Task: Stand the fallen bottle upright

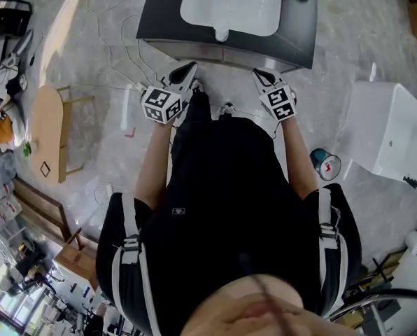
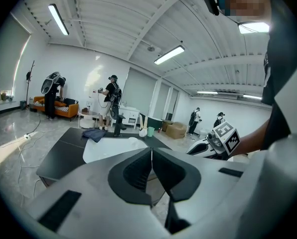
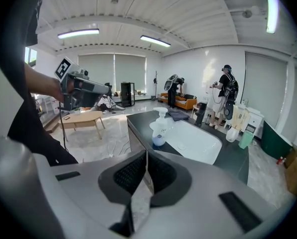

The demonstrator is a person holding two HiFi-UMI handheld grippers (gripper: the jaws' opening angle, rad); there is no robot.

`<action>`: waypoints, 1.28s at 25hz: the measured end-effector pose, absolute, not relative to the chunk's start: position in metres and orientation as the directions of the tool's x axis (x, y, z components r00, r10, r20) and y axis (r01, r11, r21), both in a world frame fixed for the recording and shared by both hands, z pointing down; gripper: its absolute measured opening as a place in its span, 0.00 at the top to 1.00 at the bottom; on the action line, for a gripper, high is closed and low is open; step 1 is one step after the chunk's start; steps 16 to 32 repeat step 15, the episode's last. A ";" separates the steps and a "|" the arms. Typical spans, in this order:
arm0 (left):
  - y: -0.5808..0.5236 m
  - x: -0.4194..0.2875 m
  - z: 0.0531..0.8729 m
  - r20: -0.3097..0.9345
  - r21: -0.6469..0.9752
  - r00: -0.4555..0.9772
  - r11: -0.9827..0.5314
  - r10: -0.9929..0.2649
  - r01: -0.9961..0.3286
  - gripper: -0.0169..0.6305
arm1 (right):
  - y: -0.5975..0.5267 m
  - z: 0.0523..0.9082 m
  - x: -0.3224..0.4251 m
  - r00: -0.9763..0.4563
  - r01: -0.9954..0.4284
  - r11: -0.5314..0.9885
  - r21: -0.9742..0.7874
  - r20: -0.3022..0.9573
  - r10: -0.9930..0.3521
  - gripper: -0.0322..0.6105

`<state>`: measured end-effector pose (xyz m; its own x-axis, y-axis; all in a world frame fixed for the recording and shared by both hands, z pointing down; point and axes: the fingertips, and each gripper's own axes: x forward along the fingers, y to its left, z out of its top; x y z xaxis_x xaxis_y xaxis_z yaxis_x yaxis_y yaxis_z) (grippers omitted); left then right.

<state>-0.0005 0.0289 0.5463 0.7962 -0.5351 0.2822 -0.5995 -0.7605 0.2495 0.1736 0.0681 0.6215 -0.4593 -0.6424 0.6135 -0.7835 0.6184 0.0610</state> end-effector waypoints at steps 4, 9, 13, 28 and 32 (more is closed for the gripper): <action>0.037 0.006 0.546 0.282 0.244 0.791 -0.756 -0.543 -0.607 0.95 | 0.073 0.623 0.178 -0.472 -0.775 0.630 0.058 0.610 -0.637 0.84; 0.040 0.011 0.544 0.282 0.241 0.781 -0.747 -0.557 -0.620 0.95 | 0.074 0.622 0.182 -0.485 -0.763 0.644 0.055 0.609 -0.627 0.84; 0.041 0.017 0.543 0.275 0.236 0.777 -0.743 -0.566 -0.626 0.95 | 0.073 0.627 0.189 -0.488 -0.762 0.646 0.048 0.612 -0.622 0.84; 0.044 0.017 0.545 0.279 0.232 0.774 -0.742 -0.568 -0.629 0.95 | 0.075 0.629 0.189 -0.497 -0.767 0.641 0.024 0.610 -0.617 0.84; 0.044 0.017 0.545 0.279 0.232 0.774 -0.742 -0.568 -0.629 0.95 | 0.075 0.629 0.189 -0.497 -0.767 0.641 0.024 0.610 -0.617 0.84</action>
